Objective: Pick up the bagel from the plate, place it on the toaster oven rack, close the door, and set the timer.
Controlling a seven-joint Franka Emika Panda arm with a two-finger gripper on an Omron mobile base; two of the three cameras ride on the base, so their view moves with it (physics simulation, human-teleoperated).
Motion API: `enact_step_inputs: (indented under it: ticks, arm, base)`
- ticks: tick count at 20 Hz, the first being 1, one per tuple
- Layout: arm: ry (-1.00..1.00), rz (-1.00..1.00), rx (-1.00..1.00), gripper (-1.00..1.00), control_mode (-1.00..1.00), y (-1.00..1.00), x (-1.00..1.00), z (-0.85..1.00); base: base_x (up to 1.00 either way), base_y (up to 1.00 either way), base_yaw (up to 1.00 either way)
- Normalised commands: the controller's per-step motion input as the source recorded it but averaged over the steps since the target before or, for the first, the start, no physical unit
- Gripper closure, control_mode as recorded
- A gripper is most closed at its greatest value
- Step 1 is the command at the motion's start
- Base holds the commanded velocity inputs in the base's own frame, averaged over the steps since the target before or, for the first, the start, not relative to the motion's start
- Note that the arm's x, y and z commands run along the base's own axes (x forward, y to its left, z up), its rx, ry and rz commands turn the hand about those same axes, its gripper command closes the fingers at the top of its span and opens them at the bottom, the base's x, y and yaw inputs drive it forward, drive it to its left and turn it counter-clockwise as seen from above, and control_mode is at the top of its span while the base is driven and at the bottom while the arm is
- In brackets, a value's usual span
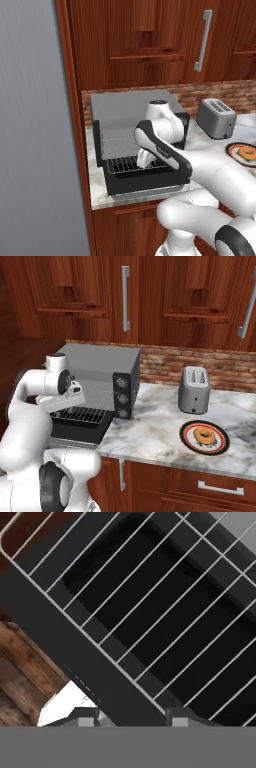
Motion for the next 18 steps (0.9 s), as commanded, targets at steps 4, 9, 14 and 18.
enact_step_inputs:
  ticks: [4, 9, 14, 18]
  arm:
    - [0.0, -0.12, 0.0, -1.0, -1.0, -0.11, -0.75, 0.97]
    - [-0.07, -0.17, 0.0, -1.0, -1.0, -0.37, -0.61, 0.93]
    - [-0.03, -0.36, -0.07, -1.0, -1.0, -0.78, -0.09, 0.21]
    - [0.0, -0.46, -0.1, -1.0, -1.0, -1.0, 0.02, -0.02]
  base:
    - [0.0, 0.0, 0.0]
    - [0.0, 0.0, 0.0]
    - [0.0, 0.0, 0.0]
    - [0.0, 0.0, 0.0]
